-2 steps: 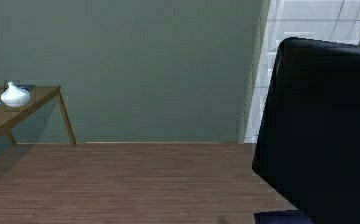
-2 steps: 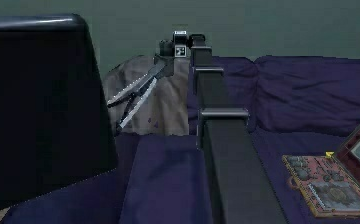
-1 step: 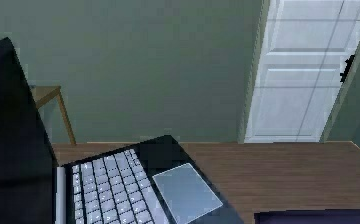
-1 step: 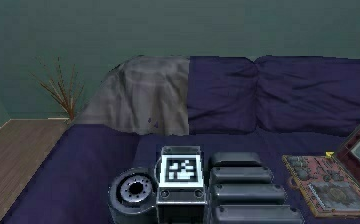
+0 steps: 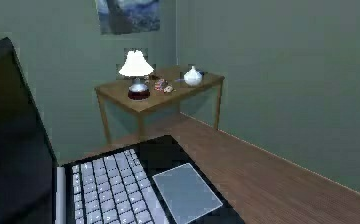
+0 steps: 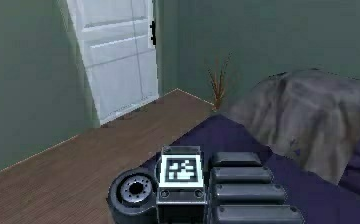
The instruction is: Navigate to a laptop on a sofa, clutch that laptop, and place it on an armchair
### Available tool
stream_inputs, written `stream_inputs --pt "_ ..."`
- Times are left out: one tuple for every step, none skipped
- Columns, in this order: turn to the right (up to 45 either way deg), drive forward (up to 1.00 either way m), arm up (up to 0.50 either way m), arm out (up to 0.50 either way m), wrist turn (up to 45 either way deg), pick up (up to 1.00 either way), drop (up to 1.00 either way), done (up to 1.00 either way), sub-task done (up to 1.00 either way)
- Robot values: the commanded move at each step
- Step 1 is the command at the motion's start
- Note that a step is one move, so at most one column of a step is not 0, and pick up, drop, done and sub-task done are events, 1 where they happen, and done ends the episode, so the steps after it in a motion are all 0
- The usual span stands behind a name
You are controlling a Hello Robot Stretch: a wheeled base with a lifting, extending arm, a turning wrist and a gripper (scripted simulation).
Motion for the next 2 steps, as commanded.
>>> stream_inputs --pt "-45.0 0.00 0.00 0.00 0.0 0.00 0.00 0.00 0.00" --pt "0.0 0.10 0.00 0.00 0.0 0.00 0.00 0.00 0.00"
